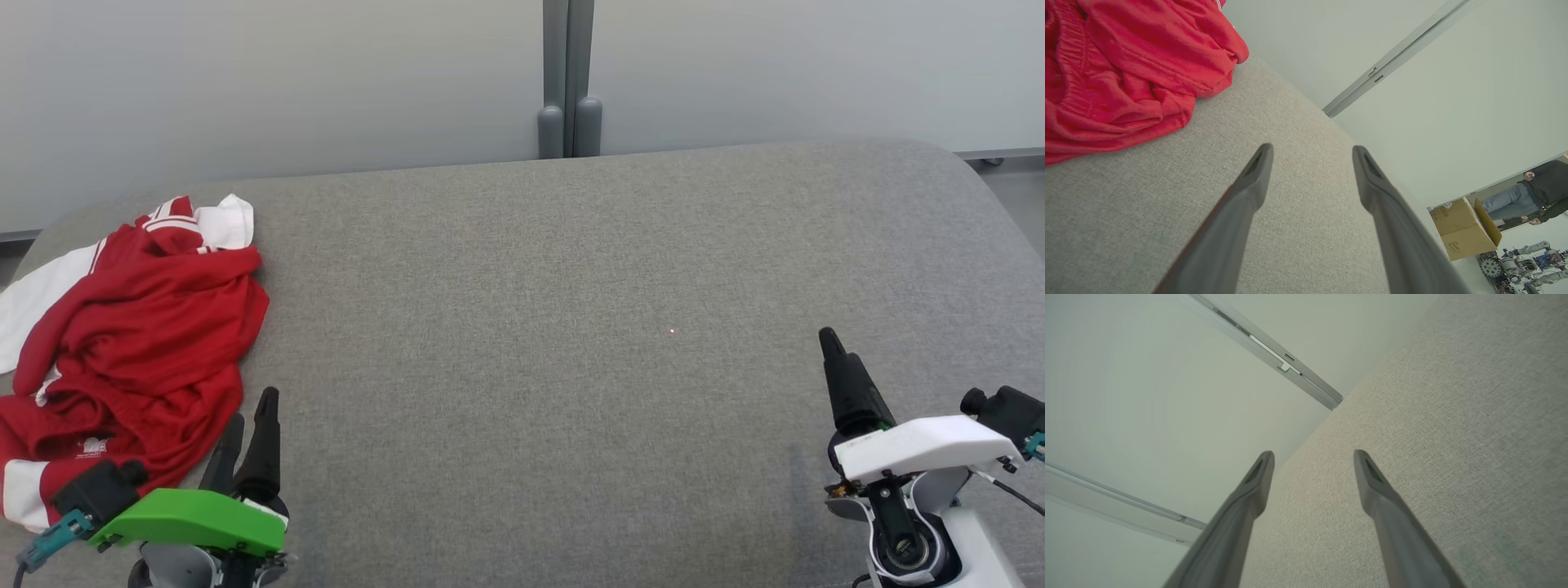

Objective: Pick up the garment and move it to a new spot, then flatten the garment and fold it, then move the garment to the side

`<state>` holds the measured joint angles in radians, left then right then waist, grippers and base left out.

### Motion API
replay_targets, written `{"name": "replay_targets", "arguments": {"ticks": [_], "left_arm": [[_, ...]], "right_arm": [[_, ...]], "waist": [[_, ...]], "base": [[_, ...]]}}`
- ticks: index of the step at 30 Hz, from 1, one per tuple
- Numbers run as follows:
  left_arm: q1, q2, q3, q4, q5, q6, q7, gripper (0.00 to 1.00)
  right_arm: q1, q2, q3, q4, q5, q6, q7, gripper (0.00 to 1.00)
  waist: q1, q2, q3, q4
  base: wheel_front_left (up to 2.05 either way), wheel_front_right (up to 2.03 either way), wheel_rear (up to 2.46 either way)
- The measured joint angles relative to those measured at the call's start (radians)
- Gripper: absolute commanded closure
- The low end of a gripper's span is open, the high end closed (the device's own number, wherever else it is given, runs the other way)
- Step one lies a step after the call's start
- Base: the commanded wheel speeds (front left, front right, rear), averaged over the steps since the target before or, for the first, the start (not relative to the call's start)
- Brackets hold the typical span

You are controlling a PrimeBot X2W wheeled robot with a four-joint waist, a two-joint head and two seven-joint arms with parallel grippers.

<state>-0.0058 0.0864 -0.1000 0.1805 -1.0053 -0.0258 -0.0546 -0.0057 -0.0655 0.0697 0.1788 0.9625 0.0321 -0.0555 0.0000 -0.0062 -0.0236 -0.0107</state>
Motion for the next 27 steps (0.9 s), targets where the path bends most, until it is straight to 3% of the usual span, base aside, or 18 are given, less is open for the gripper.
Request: {"name": "replay_targets", "arguments": {"ticks": [27], "left_arm": [[0.030, 0.000, -0.040, -0.032, 0.370, 0.071, -0.084, 0.00]], "right_arm": [[0.018, -0.005, 0.109, -0.021, -0.364, -0.053, -0.083, 0.00]], "waist": [[0.0001, 0.0000, -0.018, -0.009]], "base": [[0.00, 0.00, 0.00]]}}
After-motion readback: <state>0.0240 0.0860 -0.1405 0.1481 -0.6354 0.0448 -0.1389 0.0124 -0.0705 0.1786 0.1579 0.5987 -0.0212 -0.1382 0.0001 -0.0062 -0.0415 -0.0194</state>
